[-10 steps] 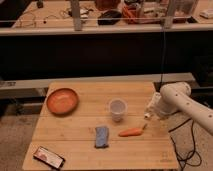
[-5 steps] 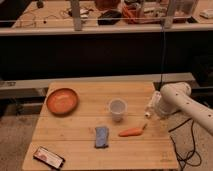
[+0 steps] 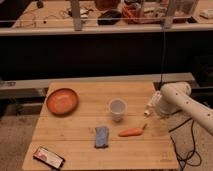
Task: Place the bottle in the ceramic bowl
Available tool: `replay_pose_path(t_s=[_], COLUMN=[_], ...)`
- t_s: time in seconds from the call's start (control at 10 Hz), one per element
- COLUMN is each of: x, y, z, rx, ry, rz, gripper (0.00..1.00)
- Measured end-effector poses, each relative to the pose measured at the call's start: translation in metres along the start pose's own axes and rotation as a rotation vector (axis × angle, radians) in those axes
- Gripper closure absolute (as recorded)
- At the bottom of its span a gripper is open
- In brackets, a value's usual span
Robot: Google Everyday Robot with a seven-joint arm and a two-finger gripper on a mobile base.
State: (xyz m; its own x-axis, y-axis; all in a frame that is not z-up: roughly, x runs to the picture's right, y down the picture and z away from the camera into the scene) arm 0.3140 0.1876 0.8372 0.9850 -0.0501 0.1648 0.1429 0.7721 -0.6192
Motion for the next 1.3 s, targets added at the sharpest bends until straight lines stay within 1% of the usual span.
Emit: replay_pose_path(t_s=[0.2, 0.3, 0.4, 0.5, 0.7, 0.8, 1.0, 1.3], x=[-0.001, -0.002, -0.001, -0.001, 0.002, 0.004, 0.013, 0.019], y=[0.0, -0.001, -0.001, -0.002, -0.007, -0.011, -0.016, -0.021], z=[-0.001, -0.005, -0.015, -0.032, -0.051, -0.053, -0.057, -0.061], rx=[0.007, 0.029, 0.062, 0.093, 0.132, 0.15, 0.168, 0.189], ry=[0.003, 0.016, 0.039, 0.06, 0.091, 0.102, 0.112, 0.121], rz=[-0.002, -0.004, -0.004, -0.001, -0.005, -0.011, -0.02, -0.04], gripper=[0.2, 0.2, 0.2, 0.2, 0.2, 0.2, 0.2, 0.2])
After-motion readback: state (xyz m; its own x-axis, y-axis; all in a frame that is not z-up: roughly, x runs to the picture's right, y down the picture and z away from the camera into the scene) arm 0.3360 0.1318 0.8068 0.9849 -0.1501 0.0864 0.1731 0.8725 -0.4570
